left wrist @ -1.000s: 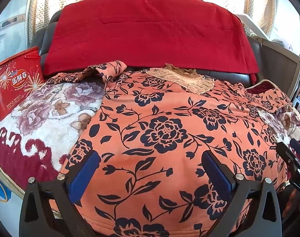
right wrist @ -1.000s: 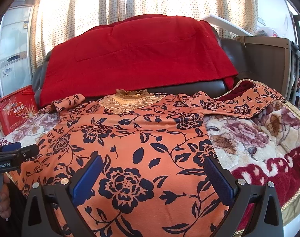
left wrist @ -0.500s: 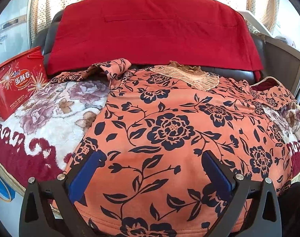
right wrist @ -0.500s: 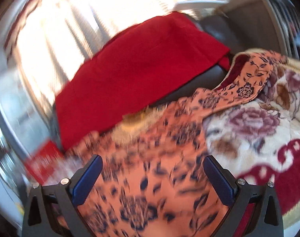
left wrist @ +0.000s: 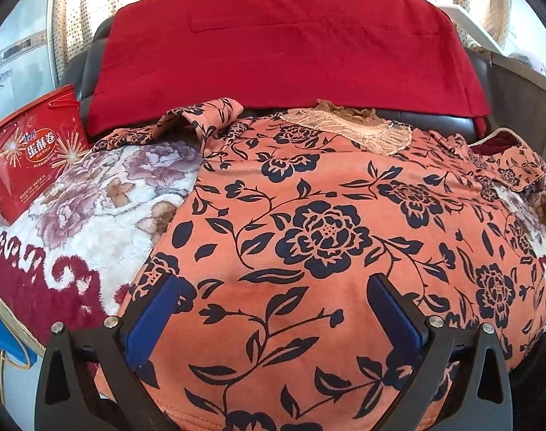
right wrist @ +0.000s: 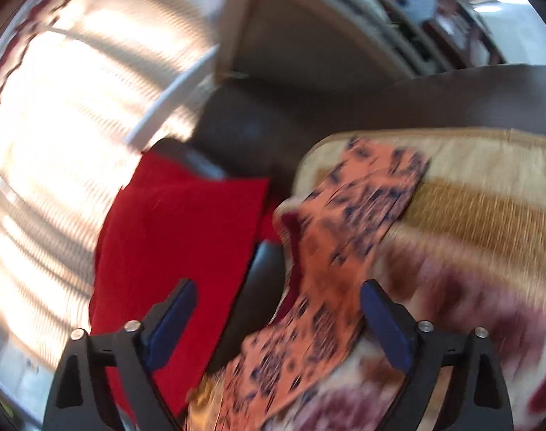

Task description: Fold small clothes

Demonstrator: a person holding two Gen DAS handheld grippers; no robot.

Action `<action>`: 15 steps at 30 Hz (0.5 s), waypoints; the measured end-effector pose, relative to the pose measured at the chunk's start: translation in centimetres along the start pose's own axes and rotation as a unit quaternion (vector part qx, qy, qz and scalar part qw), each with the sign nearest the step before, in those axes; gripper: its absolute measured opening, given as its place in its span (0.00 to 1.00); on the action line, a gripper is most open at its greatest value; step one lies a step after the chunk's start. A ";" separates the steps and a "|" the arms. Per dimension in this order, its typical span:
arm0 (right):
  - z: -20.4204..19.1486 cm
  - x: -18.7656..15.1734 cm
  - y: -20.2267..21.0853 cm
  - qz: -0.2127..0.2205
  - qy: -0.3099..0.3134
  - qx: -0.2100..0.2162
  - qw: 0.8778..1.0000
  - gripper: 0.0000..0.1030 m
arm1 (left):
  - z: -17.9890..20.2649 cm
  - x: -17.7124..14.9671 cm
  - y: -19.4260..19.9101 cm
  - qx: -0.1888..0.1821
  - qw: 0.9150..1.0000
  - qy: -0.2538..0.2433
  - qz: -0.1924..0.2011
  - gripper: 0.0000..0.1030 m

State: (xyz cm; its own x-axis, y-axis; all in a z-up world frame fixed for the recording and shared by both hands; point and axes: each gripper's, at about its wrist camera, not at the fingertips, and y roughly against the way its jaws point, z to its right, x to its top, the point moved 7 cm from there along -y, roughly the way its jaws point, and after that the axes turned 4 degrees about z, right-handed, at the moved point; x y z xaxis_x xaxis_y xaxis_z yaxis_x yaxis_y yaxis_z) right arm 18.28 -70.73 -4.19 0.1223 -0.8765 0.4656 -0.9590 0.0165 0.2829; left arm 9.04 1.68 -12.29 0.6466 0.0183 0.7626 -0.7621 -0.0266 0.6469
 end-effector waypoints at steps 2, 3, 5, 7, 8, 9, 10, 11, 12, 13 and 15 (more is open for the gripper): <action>1.4 1.5 -1.6 0.001 0.003 -0.024 1.000 0.88 | 0.1 0.0 -0.4 0.001 1.000 -0.002 -0.004 1.00; 2.0 2.4 -2.3 0.001 0.002 -0.036 0.999 0.84 | 0.1 0.0 -0.5 0.002 1.000 -0.001 -0.006 1.00; 3.1 3.0 -3.6 -0.004 -0.001 -0.057 0.998 0.76 | 0.1 0.0 -0.8 -0.001 1.000 0.002 -0.009 1.00; 4.4 2.5 -5.4 -0.035 -0.006 -0.101 0.994 0.74 | 0.1 0.1 -1.0 -0.003 1.000 0.007 -0.012 1.00; 4.7 2.4 -5.7 -0.040 -0.001 -0.116 0.992 0.73 | 0.1 0.1 -1.1 -0.005 1.000 0.009 -0.014 1.00; 5.1 2.4 -5.6 -0.040 0.001 -0.125 0.991 0.73 | 0.1 0.1 -1.2 -0.007 1.000 0.011 -0.015 1.00; 5.4 2.7 -5.8 -0.040 -0.005 -0.133 0.990 0.72 | 0.0 0.1 -1.2 -0.009 1.000 0.014 -0.016 1.00; 5.5 3.0 -5.8 -0.038 -0.016 -0.135 0.990 0.72 | 0.0 0.1 -1.3 -0.010 1.000 0.016 -0.017 1.00; 5.6 3.2 -6.0 -0.036 -0.023 -0.136 0.990 0.72 | 0.0 0.1 -1.3 -0.012 1.000 0.017 -0.018 1.00; 5.8 3.6 -6.5 -0.042 -0.022 -0.139 0.989 0.71 | 0.0 0.1 -1.3 -0.015 1.000 0.019 -0.018 1.00; 5.8 3.6 -7.5 -0.053 -0.006 -0.156 0.986 0.30 | -0.1 0.2 -1.2 -0.019 0.999 0.022 -0.017 1.00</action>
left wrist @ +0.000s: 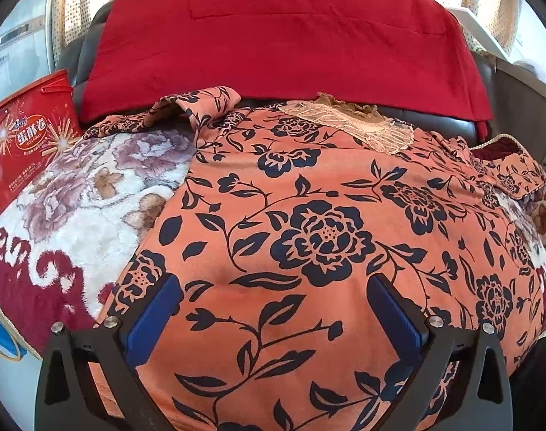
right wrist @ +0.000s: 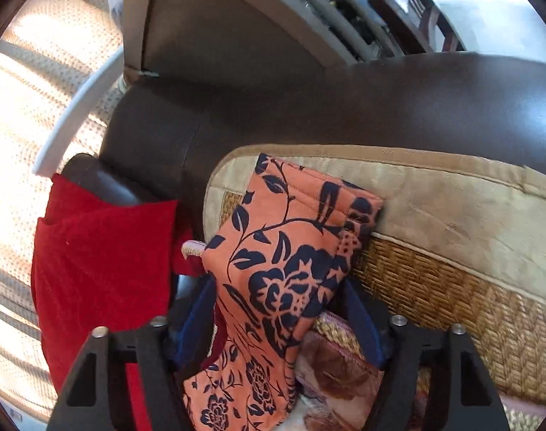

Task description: Fold small clothes

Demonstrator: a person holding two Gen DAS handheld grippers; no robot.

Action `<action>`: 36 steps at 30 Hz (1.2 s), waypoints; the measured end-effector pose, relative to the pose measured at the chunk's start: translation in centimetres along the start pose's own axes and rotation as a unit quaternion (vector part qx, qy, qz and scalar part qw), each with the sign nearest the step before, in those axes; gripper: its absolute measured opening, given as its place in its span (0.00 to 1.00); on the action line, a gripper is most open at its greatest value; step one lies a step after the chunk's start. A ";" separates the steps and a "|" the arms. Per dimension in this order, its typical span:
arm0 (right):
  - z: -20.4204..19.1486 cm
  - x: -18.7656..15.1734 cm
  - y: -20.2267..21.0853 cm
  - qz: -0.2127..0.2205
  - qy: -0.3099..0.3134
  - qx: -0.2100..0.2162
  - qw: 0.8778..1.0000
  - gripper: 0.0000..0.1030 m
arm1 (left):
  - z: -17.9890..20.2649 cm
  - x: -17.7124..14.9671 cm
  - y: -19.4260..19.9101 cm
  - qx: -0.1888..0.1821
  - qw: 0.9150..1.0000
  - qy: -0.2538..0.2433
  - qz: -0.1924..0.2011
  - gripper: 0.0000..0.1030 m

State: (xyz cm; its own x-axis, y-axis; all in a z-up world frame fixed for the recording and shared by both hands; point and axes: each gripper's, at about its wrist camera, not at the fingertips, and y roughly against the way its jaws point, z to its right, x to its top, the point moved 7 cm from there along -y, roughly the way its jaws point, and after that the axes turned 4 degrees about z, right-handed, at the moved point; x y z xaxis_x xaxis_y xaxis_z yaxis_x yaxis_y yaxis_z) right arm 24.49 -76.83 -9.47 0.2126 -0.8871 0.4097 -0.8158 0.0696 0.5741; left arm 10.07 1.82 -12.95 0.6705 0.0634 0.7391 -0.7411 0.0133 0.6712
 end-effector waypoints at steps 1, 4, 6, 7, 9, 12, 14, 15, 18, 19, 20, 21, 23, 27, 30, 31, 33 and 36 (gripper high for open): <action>-0.1 -0.2 -0.4 -0.005 0.011 -0.020 1.000 0.21 | 0.0 0.0 0.0 -0.002 1.000 0.001 0.000 1.00; -4.2 0.2 1.0 0.039 0.085 -0.020 0.995 0.06 | -0.4 0.2 0.1 -0.005 1.000 0.009 0.003 1.00; -9.6 -1.1 2.5 0.056 0.156 0.015 0.986 0.06 | -0.8 0.4 0.4 -0.008 1.000 0.020 0.007 1.00; -11.9 -1.9 3.3 0.059 0.178 0.037 0.982 0.06 | -1.0 0.5 0.4 -0.009 1.000 0.026 0.008 1.00; -17.8 -4.8 5.2 0.056 0.222 0.096 0.969 0.06 | -1.6 0.6 0.6 -0.019 0.999 0.043 0.010 1.00; -26.8 -11.8 8.8 0.035 0.273 0.199 0.941 0.06 | -2.4 0.8 1.0 -0.028 0.997 0.065 0.015 1.00; -31.8 -18.6 11.4 0.005 0.303 0.266 0.915 0.06 | -3.2 0.8 1.4 -0.034 0.996 0.083 0.019 1.00; -33.5 -21.6 11.9 -0.012 0.311 0.289 0.905 0.06 | -3.6 0.8 1.6 -0.036 0.995 0.092 0.020 1.00; -36.5 -32.0 12.1 -0.067 0.333 0.319 0.885 0.17 | -5.4 0.6 1.9 -0.045 0.991 0.128 0.017 1.00; -36.5 -35.4 10.8 -0.099 0.343 0.310 0.881 0.30 | -6.0 0.5 1.9 -0.050 0.988 0.142 0.013 1.00; -35.9 -39.4 8.9 -0.139 0.356 0.290 0.878 0.79 | -6.7 0.3 1.8 -0.053 0.986 0.160 0.009 1.00; -35.0 -42.3 7.4 -0.166 0.363 0.277 0.874 0.97 | -7.2 0.1 1.9 -0.056 0.983 0.172 0.007 1.00; -32.1 -46.7 5.0 -0.199 0.368 0.247 0.874 0.97 | -8.3 -0.3 2.1 -0.062 0.978 0.197 0.005 1.00; -25.4 -48.5 4.6 -0.240 0.323 0.222 0.888 0.97 | -9.8 -0.7 2.8 -0.060 0.975 0.213 0.012 1.00; -22.1 -46.7 7.1 -0.220 0.327 0.229 0.890 0.97 | -10.2 -0.7 3.0 -0.066 0.972 0.223 0.014 1.00; -20.7 -45.8 8.3 -0.199 0.344 0.226 0.889 0.97 | -10.2 -0.7 2.9 -0.070 0.971 0.227 0.015 1.00; -18.9 -44.5 9.5 -0.173 0.376 0.222 0.883 0.97 | -9.6 -0.6 2.7 -0.098 0.967 0.233 0.004 1.00; -16.7 -43.7 10.5 -0.130 0.426 0.211 0.870 0.97 | -7.7 0.3 2.6 -0.162 0.954 0.252 -0.019 1.00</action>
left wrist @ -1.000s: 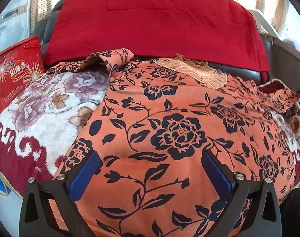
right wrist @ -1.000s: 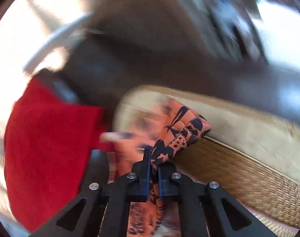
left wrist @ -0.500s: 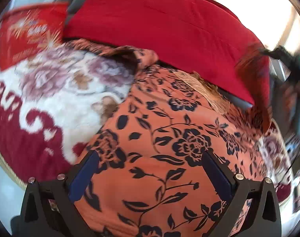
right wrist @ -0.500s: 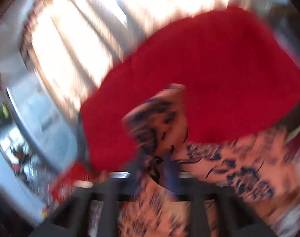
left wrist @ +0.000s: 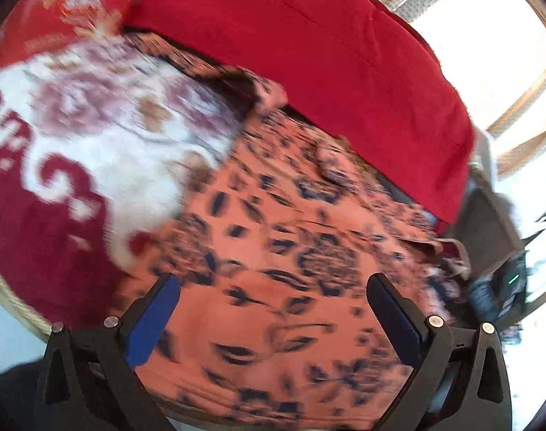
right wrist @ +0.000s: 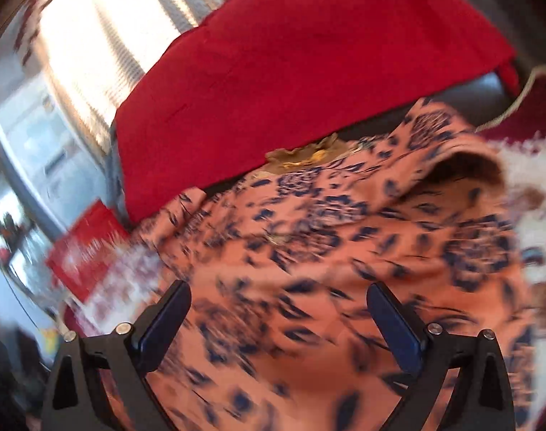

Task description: Fold small clothes

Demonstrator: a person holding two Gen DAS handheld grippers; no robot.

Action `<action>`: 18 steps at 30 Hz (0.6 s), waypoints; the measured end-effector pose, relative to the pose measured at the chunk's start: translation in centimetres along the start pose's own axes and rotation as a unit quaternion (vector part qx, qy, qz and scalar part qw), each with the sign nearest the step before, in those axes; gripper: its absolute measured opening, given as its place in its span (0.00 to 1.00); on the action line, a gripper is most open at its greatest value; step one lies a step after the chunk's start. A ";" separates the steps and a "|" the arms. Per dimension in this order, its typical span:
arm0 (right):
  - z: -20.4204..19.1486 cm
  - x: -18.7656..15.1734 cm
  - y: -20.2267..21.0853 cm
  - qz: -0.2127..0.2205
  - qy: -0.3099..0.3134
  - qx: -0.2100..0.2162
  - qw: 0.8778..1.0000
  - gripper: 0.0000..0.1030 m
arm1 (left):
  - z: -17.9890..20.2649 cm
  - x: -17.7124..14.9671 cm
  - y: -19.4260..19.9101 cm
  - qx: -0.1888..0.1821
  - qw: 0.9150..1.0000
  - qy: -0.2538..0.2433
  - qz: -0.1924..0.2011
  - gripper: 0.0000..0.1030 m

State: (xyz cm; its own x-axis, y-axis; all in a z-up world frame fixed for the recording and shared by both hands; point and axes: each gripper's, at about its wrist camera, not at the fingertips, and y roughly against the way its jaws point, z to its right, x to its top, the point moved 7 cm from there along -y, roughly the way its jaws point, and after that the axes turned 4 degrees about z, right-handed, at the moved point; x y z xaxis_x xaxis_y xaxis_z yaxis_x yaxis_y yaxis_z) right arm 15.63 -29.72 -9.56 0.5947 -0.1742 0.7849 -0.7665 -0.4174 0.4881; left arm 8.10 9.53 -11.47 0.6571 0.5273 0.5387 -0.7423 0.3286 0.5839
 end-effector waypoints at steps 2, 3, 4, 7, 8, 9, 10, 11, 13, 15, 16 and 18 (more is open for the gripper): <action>0.6 -0.8 0.5 0.020 0.022 -0.015 0.999 0.97 | 2.1 0.8 -0.6 -0.044 0.999 0.019 -0.014 1.00; 0.8 -0.9 0.6 0.030 0.031 -0.022 0.999 0.97 | 3.1 1.5 -1.0 -0.060 0.998 0.023 -0.021 1.00; 1.0 -1.2 0.8 0.043 0.042 -0.032 0.998 0.97 | 4.5 2.6 -1.8 -0.078 0.996 0.029 -0.030 1.00; 1.5 -2.3 0.2 0.040 0.056 -0.038 0.997 0.97 | 7.6 5.8 -4.9 -0.107 0.993 0.023 -0.043 1.00; 1.6 -2.5 -0.1 0.033 0.051 -0.035 0.998 0.97 | 8.4 7.0 -6.8 -0.109 0.992 0.027 -0.055 1.00; 1.7 -2.6 -0.3 0.027 0.047 -0.031 0.998 0.97 | 9.0 7.9 -8.4 -0.110 0.991 0.031 -0.066 1.00; 2.0 -2.7 -0.6 0.020 0.041 -0.025 0.999 0.97 | 9.3 8.6 -10.4 -0.106 0.991 0.034 -0.079 1.00; 2.3 -2.8 -0.8 0.017 0.029 -0.018 0.999 0.97 | 9.4 9.3 -12.7 -0.095 0.990 0.044 -0.096 1.00; 2.9 -2.8 -0.9 0.017 0.006 -0.003 1.000 0.97 | 8.8 10.1 -17.3 -0.071 0.987 0.072 -0.126 1.00; 3.1 -2.7 -0.9 0.021 0.000 0.003 1.000 0.97 | 7.7 10.1 -19.9 -0.045 0.984 0.102 -0.141 0.99; 3.1 -2.8 -0.9 0.020 0.001 0.002 1.000 0.97 | 7.1 10.0 -21.0 -0.038 0.981 0.119 -0.148 0.98; 3.0 -2.8 -0.9 0.020 0.002 0.003 1.000 0.97 | 6.4 9.9 -22.1 -0.023 0.980 0.135 -0.145 0.94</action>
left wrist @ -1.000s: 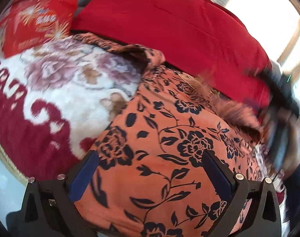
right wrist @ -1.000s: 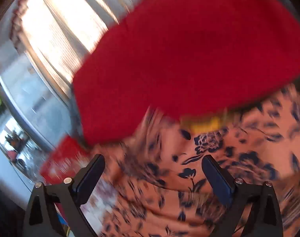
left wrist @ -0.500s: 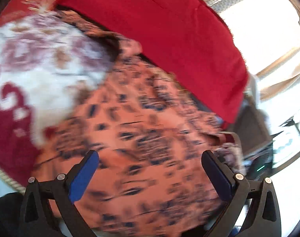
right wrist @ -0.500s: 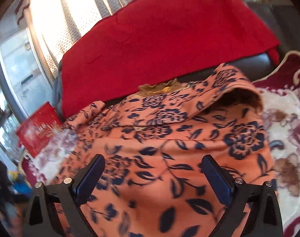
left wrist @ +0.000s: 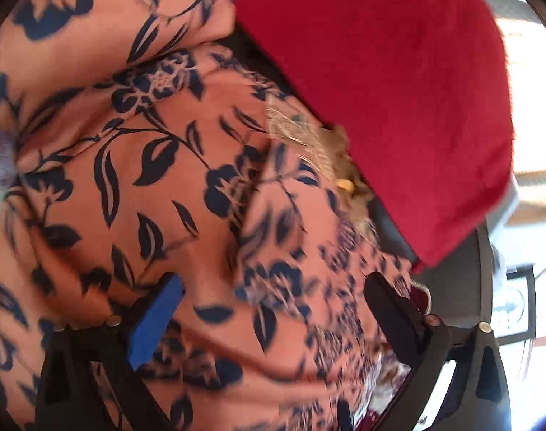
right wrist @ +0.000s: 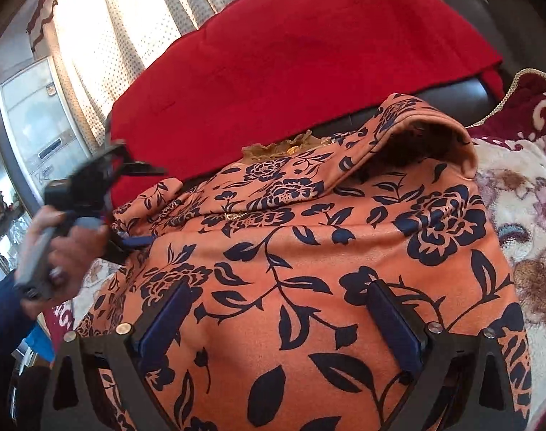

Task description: Fold small clothes

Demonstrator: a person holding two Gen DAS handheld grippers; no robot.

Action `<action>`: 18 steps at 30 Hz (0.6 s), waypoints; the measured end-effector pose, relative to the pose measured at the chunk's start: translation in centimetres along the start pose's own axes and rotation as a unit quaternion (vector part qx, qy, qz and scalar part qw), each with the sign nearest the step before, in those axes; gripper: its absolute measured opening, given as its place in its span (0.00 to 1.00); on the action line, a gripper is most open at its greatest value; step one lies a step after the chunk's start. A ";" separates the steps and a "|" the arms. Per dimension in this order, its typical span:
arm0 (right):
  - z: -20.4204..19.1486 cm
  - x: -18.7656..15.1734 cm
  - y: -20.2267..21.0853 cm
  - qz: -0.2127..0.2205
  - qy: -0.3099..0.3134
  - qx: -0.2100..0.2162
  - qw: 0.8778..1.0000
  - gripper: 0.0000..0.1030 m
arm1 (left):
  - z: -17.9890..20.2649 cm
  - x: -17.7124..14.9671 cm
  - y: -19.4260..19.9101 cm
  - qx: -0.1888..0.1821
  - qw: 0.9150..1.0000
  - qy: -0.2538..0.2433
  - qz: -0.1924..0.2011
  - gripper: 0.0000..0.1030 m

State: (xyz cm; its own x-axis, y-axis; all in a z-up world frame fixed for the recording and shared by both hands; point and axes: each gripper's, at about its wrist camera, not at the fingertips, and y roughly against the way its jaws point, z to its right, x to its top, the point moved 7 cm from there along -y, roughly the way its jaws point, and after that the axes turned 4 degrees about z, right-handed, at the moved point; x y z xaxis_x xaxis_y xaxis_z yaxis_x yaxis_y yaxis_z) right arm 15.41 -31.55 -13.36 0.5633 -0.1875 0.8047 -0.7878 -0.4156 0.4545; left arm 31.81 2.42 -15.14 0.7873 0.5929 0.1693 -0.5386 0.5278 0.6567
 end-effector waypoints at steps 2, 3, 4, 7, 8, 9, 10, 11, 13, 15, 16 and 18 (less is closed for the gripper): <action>0.0 0.0 0.0 0.001 -0.005 0.006 1.000 0.97 | 0.6 0.1 0.3 -0.004 1.000 -0.009 0.015 0.86; 0.0 0.0 0.0 0.001 -0.008 0.008 1.000 0.97 | 1.1 -0.1 0.4 -0.011 1.000 -0.018 0.015 0.70; 0.0 0.0 0.0 0.000 -0.009 0.010 1.000 0.97 | 1.6 -0.4 0.4 -0.017 0.999 -0.025 0.009 0.60; -0.1 0.0 -0.2 0.000 -0.010 0.010 1.000 0.97 | 2.0 -0.4 0.7 -0.008 0.999 -0.032 0.020 0.65; -0.1 0.0 -0.1 0.000 -0.010 0.010 1.000 0.97 | 1.8 -0.4 0.0 0.001 0.999 -0.035 0.015 0.66; -0.1 0.0 -0.1 0.000 -0.011 0.010 1.000 0.97 | 1.4 -0.6 -0.3 0.007 0.999 -0.034 0.010 0.67; -0.2 0.0 -0.2 0.000 -0.011 0.010 1.000 0.97 | 1.2 -0.9 -0.7 0.009 0.999 -0.035 0.004 0.67; -0.2 0.0 -0.2 0.000 -0.012 0.009 1.000 0.97 | 0.8 -0.7 -0.7 0.012 0.999 -0.041 0.005 0.66; -0.2 0.0 -0.2 0.000 -0.012 0.009 1.000 0.97 | 1.2 -0.6 -0.7 0.022 0.998 -0.053 0.007 0.42; -0.1 0.0 -0.1 0.000 -0.012 0.009 1.000 0.97 | 1.9 0.2 -1.6 0.052 0.995 -0.082 0.012 0.08; -0.1 0.0 -0.2 0.000 -0.012 0.009 1.000 0.97 | 2.3 0.6 -1.1 0.061 0.993 -0.097 0.027 0.07; -0.1 0.0 -0.2 0.000 -0.012 0.009 1.000 0.97 | 4.3 1.6 1.5 0.049 0.987 -0.128 0.079 0.07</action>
State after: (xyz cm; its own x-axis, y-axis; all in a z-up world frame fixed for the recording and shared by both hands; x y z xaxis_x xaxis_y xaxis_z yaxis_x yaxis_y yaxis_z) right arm 15.52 -31.39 -13.38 0.5685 -0.2088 0.7957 -0.7836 -0.4318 0.4466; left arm 33.58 1.57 -10.74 0.7519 0.4841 0.4475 -0.6398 0.3722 0.6724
